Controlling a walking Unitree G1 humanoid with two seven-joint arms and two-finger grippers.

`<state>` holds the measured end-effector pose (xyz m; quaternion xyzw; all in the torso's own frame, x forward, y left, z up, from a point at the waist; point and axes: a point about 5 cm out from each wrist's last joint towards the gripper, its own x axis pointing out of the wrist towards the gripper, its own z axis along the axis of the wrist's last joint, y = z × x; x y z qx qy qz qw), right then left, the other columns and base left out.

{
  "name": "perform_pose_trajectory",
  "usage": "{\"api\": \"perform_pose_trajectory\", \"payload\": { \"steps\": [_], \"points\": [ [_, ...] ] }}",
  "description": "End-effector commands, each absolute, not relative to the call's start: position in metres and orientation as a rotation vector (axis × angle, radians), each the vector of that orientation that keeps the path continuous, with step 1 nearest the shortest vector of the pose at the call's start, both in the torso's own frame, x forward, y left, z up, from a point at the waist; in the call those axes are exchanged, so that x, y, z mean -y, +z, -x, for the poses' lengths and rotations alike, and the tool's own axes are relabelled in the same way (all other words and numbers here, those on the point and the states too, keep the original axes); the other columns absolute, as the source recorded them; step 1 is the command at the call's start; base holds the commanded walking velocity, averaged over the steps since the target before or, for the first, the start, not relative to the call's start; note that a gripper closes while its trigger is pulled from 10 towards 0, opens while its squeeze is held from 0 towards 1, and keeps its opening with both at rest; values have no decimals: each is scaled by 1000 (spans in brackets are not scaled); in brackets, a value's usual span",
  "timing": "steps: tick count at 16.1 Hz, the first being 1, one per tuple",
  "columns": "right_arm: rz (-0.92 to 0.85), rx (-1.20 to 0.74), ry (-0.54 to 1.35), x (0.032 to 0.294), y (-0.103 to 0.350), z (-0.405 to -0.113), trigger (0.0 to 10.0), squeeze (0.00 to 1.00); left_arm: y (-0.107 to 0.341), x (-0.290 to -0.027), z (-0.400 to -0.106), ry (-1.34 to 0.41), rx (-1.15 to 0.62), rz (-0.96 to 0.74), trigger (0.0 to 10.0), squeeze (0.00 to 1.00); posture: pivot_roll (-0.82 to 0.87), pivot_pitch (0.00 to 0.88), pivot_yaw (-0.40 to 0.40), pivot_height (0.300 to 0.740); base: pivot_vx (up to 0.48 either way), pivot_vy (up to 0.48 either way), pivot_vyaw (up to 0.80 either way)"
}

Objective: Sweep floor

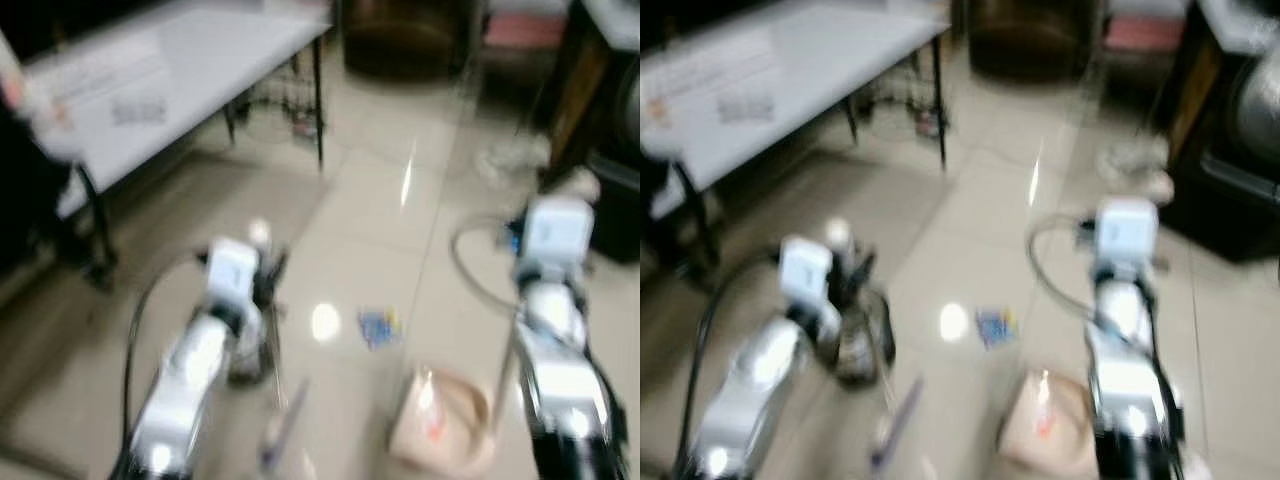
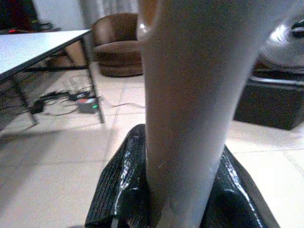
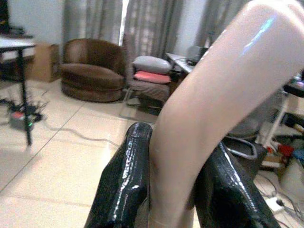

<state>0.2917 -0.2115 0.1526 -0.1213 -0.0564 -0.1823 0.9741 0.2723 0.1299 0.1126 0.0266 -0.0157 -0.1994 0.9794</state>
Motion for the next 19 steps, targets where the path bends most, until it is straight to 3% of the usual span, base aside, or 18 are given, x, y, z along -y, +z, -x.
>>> {"api": "perform_pose_trajectory", "payload": {
  "steps": [1,5,19],
  "points": [
    [220,163,-338,202,165,-296,10000,0,121,-139,-279,-354,63,-93,10000,0,-30,51,41,740,356,0,-800],
    [197,157,-332,203,164,-297,10000,0,124,-140,-285,-314,91,-113,10000,0,-31,46,39,740,369,0,-681],
    [153,168,-290,200,163,-300,10000,0,132,-142,-295,-246,140,-131,10000,0,-36,22,49,740,387,0,0]
  ]
}}
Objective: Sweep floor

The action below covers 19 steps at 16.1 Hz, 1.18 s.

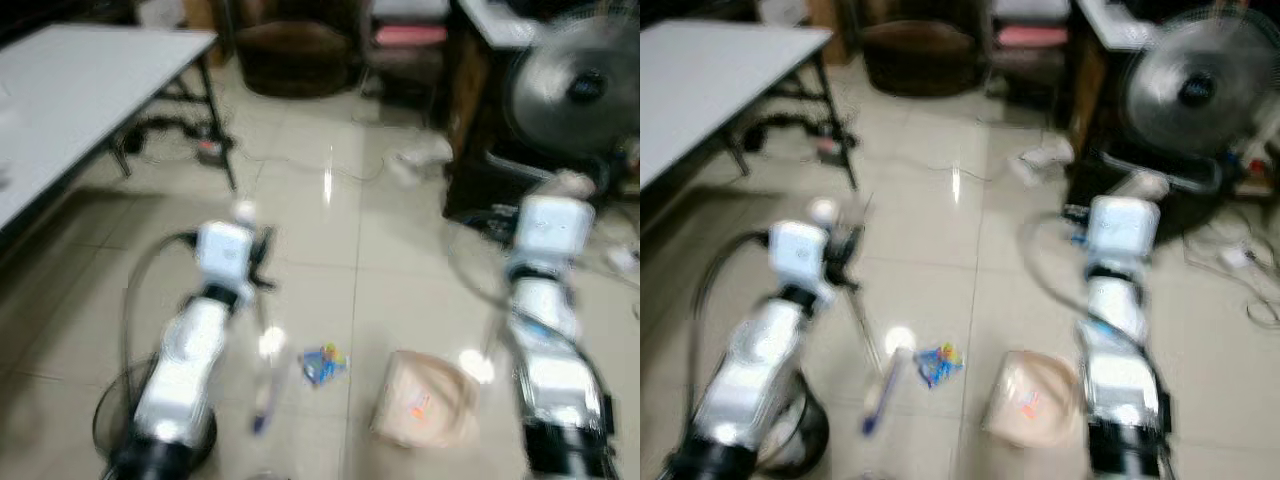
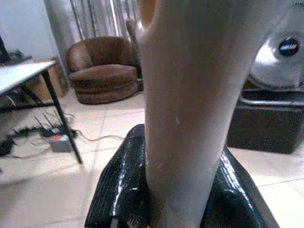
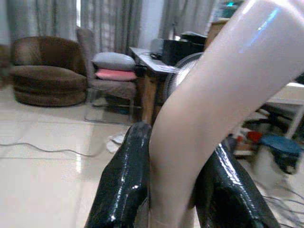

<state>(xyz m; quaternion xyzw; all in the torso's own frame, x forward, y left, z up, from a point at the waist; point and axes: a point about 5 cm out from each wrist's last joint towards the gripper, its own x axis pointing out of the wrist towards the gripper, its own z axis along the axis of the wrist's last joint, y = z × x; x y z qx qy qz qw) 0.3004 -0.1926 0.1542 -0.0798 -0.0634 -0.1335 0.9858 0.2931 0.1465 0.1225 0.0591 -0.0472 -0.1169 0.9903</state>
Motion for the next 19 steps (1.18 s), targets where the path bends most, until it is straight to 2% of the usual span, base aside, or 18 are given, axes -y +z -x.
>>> {"api": "perform_pose_trajectory", "payload": {
  "steps": [1,5,19],
  "points": [
    [152,170,-287,200,164,-300,10000,0,131,-142,-295,-243,139,-131,10000,0,-36,23,50,740,382,0,0],
    [207,167,-287,201,164,-300,10000,0,132,-143,-295,-237,141,-132,10000,0,-32,31,50,740,389,0,0],
    [178,165,-310,205,162,-300,10000,0,132,-142,-298,-243,141,-127,10000,0,-29,40,54,740,387,0,0]
  ]
}}
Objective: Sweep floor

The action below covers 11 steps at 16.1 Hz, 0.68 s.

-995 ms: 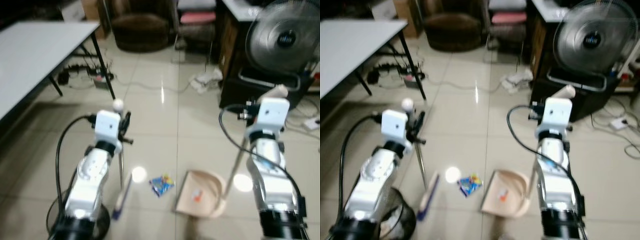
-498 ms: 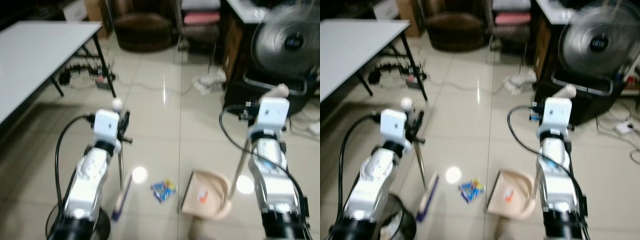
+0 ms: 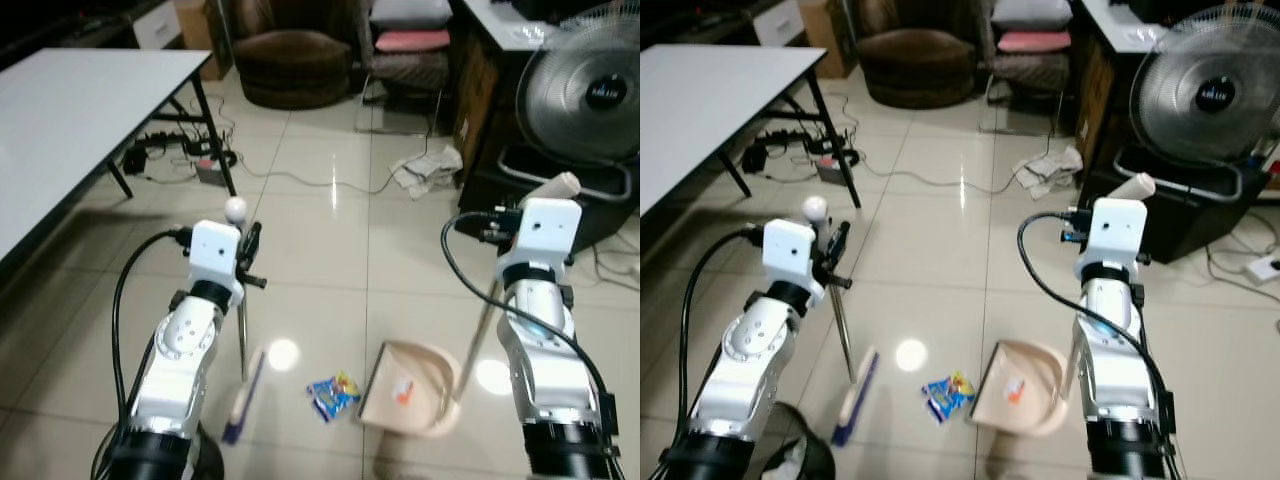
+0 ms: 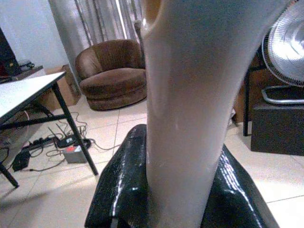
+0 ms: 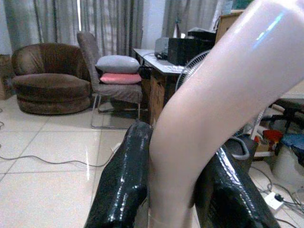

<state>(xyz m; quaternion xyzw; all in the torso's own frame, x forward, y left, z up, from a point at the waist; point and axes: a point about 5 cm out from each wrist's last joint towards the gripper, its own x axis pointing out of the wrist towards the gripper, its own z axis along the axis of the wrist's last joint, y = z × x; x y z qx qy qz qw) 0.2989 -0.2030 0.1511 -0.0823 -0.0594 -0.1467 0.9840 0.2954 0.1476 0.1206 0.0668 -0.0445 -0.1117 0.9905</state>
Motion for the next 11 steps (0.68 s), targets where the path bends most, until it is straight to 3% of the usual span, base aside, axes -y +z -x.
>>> {"api": "perform_pose_trajectory", "payload": {
  "steps": [1,11],
  "points": [
    [177,165,-312,205,162,-301,10000,0,132,-142,-298,-244,141,-127,10000,0,-28,41,55,740,390,0,0],
    [175,147,-310,206,157,-301,10000,0,130,-142,-297,-243,137,-121,10000,0,-23,52,50,740,390,0,0]
  ]
}}
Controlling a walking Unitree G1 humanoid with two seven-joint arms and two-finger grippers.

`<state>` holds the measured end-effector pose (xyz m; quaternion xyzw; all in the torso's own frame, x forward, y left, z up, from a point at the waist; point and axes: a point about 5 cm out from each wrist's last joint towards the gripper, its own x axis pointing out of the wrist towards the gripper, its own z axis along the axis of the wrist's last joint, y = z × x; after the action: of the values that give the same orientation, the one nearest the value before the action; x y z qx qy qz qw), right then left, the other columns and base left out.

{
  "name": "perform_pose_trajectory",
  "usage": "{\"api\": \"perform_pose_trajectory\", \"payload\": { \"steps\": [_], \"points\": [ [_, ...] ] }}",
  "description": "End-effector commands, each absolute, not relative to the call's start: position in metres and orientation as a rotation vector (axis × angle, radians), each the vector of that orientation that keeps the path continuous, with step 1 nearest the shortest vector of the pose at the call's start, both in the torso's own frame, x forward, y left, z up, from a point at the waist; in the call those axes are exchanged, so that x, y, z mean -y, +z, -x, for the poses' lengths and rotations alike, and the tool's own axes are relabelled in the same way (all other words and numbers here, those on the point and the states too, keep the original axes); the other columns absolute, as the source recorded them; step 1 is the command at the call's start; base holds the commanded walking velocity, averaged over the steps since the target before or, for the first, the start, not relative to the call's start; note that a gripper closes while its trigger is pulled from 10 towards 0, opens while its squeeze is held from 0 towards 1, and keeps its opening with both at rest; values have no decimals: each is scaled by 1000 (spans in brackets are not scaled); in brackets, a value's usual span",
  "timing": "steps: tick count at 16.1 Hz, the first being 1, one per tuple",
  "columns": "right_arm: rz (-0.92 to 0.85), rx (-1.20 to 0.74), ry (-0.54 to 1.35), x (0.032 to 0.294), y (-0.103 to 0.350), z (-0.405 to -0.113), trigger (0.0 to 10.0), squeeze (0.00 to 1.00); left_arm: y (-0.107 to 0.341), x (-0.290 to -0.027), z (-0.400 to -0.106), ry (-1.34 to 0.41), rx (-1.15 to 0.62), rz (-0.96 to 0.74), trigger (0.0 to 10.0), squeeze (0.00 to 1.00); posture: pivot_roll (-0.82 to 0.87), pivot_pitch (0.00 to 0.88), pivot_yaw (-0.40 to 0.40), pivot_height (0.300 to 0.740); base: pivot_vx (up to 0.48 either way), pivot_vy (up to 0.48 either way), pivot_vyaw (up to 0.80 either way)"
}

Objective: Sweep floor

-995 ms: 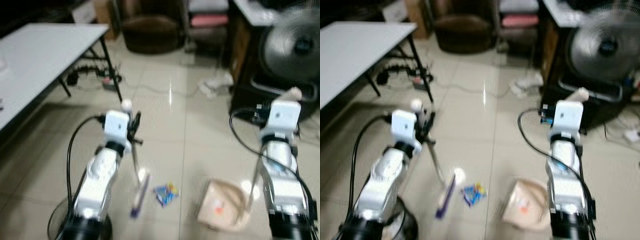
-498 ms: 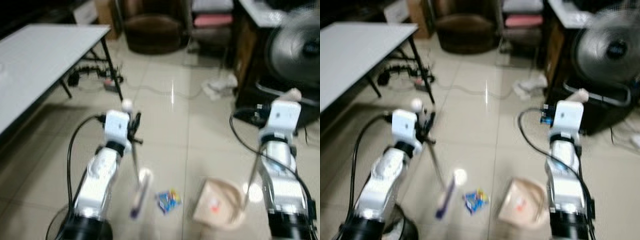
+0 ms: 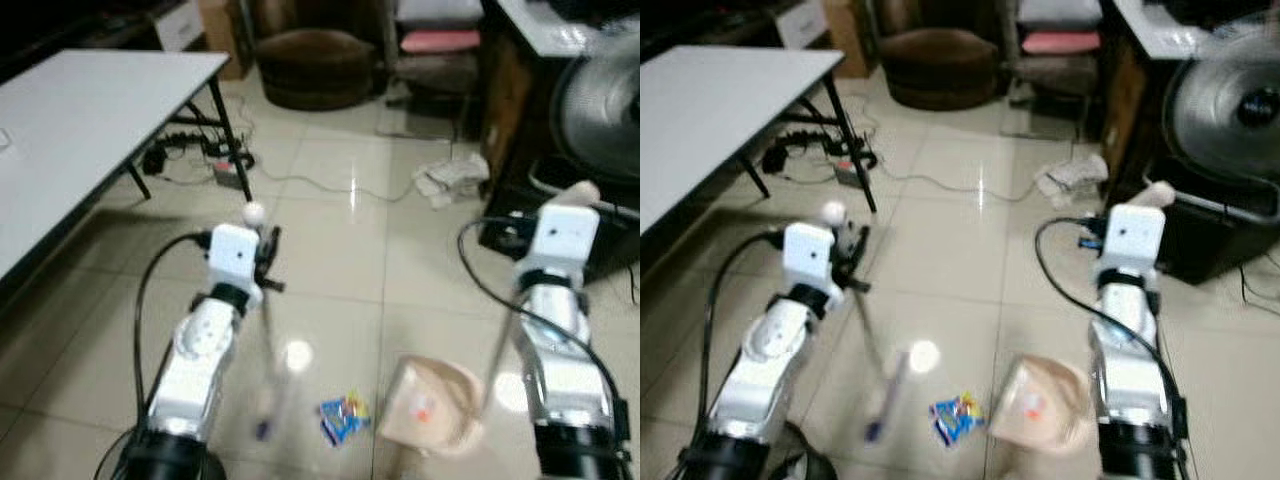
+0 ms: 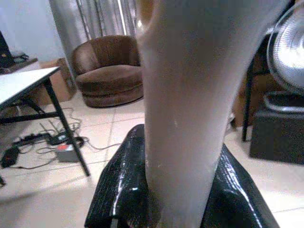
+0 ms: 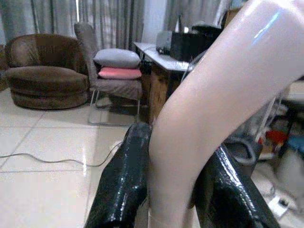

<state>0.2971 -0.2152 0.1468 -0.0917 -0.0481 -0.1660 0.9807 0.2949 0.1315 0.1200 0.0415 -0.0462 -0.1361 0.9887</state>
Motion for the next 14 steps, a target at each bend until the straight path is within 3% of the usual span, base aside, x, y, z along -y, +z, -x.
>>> {"api": "perform_pose_trajectory", "payload": {
  "steps": [1,8,14],
  "points": [
    [178,140,-312,206,155,-301,10000,0,130,-142,-297,-244,136,-121,10000,0,-22,54,51,740,390,0,0],
    [285,155,-277,210,136,-306,10000,0,125,-138,-300,-245,128,-128,10000,0,-4,106,61,740,56,0,0],
    [349,180,-194,216,115,-316,10000,0,113,-139,-302,-180,111,-125,10000,0,12,232,44,740,0,0,0]
  ]
}}
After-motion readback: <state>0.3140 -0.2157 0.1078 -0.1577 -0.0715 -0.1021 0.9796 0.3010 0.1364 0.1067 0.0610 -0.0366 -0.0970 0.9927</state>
